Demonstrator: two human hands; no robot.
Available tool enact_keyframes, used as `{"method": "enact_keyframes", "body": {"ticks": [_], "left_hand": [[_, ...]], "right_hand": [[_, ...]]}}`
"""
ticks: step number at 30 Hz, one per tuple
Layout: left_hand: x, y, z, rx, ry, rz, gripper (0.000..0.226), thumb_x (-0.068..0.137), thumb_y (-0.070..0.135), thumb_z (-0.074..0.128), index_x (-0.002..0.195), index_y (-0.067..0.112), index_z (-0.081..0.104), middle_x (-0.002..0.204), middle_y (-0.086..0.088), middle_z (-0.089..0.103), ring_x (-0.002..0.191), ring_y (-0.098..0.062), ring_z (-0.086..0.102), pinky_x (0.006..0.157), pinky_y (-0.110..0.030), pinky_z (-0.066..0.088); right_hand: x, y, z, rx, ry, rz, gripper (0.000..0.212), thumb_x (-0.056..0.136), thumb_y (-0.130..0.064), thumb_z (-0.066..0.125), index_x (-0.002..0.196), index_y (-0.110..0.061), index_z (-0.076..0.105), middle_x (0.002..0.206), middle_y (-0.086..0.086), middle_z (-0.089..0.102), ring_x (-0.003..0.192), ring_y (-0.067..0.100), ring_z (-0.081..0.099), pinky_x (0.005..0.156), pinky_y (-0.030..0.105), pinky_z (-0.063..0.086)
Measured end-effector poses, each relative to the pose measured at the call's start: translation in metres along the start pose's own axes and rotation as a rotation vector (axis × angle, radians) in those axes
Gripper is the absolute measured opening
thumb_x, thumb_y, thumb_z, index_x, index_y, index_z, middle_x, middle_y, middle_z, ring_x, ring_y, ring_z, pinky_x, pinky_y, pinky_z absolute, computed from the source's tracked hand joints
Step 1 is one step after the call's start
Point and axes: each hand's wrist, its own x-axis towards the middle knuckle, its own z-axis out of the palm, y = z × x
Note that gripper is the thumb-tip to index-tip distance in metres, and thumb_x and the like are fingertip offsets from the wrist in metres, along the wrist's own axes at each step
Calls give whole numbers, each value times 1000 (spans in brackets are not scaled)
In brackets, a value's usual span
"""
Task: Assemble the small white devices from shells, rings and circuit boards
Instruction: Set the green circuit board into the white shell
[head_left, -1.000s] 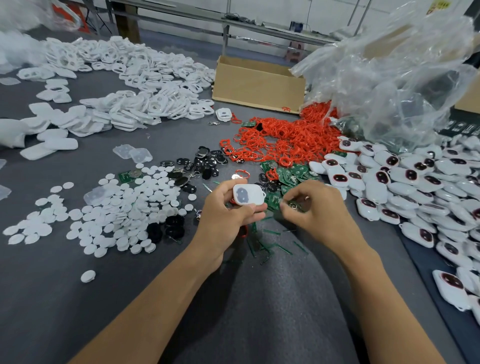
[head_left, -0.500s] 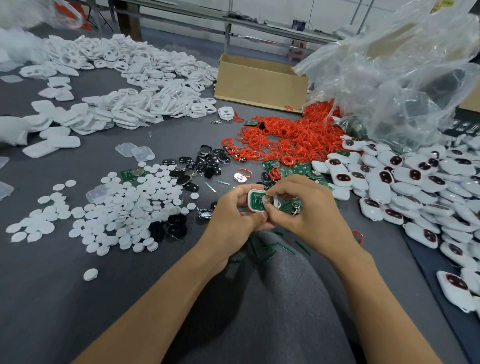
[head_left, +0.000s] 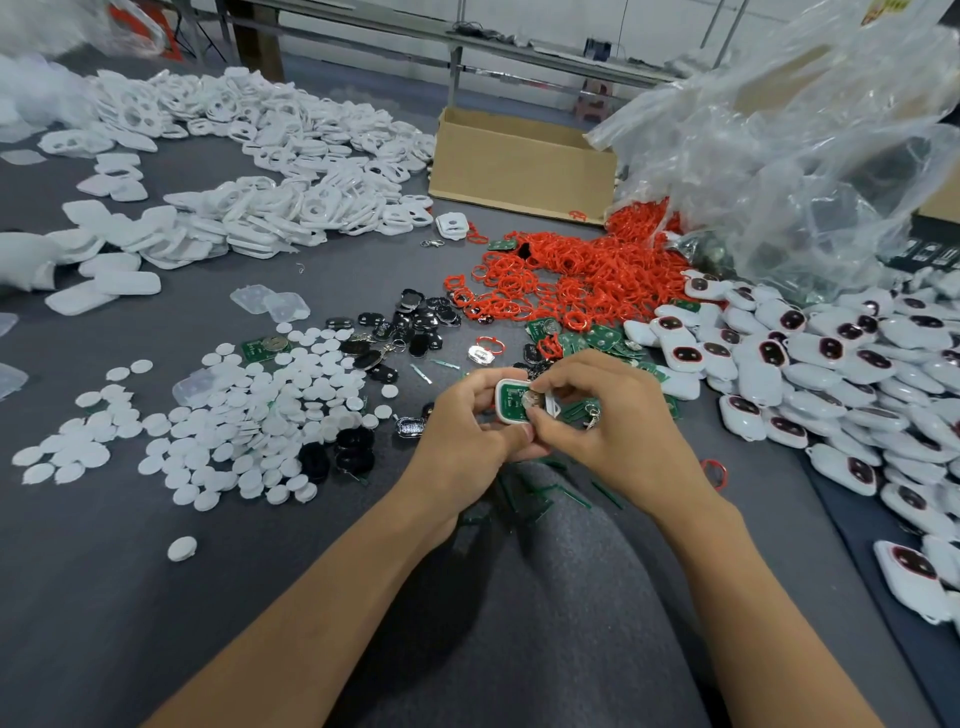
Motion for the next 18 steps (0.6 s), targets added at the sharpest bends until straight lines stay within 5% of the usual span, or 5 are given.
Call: {"method": "enact_keyframes", "body": {"ticks": [3, 10, 18], "left_hand": [[1, -1, 0, -23, 9, -12, 43, 85, -21, 55, 122, 1, 58, 117, -21, 65, 93, -22, 66, 73, -28, 61], [7, 0, 0, -139, 38, -92, 26, 93, -8, 53, 116, 2, 62, 97, -13, 71, 68, -11, 69, 65, -24, 60], [6, -1, 1, -115, 83, -69, 24, 98, -7, 45, 108, 4, 64, 90, -11, 71, 63, -10, 69, 59, -21, 58]], "right_hand": [[-1, -1, 0, 14, 4, 7, 14, 73, -4, 77, 86, -4, 71, 83, 7, 66, 72, 16, 60, 72, 17, 48], [0, -3, -1, 25, -2, 19, 15, 72, -2, 77, 86, -3, 72, 83, 7, 65, 72, 16, 60, 73, 18, 49], [0, -4, 1, 39, 11, 26, 14, 71, -3, 77, 84, -4, 71, 81, 2, 63, 72, 16, 61, 72, 20, 51]]}}
